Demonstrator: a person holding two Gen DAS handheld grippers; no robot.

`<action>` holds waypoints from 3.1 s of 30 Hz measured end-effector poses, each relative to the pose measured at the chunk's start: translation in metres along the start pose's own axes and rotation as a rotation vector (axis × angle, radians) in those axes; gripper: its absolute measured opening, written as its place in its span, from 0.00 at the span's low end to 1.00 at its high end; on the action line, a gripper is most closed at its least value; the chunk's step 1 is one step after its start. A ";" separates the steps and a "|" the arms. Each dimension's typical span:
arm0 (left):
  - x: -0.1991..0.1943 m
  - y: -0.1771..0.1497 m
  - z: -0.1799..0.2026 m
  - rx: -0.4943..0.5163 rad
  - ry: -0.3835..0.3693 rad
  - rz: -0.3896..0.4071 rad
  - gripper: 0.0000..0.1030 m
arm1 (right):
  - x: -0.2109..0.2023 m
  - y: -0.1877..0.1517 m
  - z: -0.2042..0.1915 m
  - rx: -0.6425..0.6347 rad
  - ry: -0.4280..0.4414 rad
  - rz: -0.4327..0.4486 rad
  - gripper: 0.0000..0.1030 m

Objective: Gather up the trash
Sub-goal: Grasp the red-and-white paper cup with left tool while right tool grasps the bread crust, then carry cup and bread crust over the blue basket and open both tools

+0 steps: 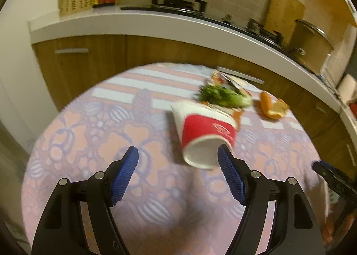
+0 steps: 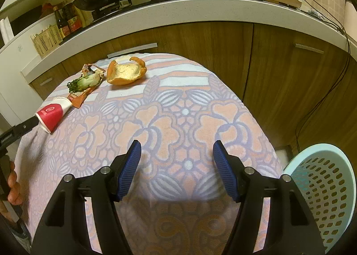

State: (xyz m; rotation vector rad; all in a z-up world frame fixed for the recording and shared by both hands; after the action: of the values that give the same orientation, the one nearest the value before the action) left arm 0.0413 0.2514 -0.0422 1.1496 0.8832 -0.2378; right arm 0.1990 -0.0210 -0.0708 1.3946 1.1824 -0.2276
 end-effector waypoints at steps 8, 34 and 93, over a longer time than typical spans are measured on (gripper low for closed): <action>0.009 0.003 0.027 0.039 -0.030 -0.009 0.77 | -0.002 -0.001 -0.001 -0.005 -0.017 0.014 0.62; 0.009 0.013 0.036 0.055 -0.009 0.140 0.62 | 0.095 0.081 -0.094 -0.047 0.008 -0.109 0.84; -0.071 -0.034 0.206 0.291 -0.327 0.176 0.62 | -0.129 -0.005 0.015 0.102 -0.063 0.235 0.22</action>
State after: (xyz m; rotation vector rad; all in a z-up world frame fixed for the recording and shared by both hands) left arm 0.0748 0.0400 0.0101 1.4020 0.4646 -0.4064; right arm 0.1438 -0.0990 0.0179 1.5907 0.9560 -0.1660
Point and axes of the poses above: each gripper's, at about its wrist camera, not at the fingertips, and x roughly the way its jaws point, z to its right, y to its top, the point moved 5 cm from there along x, roughly the way its jaws point, and after that the axes turned 5 degrees about x, right-handed, at the moved point
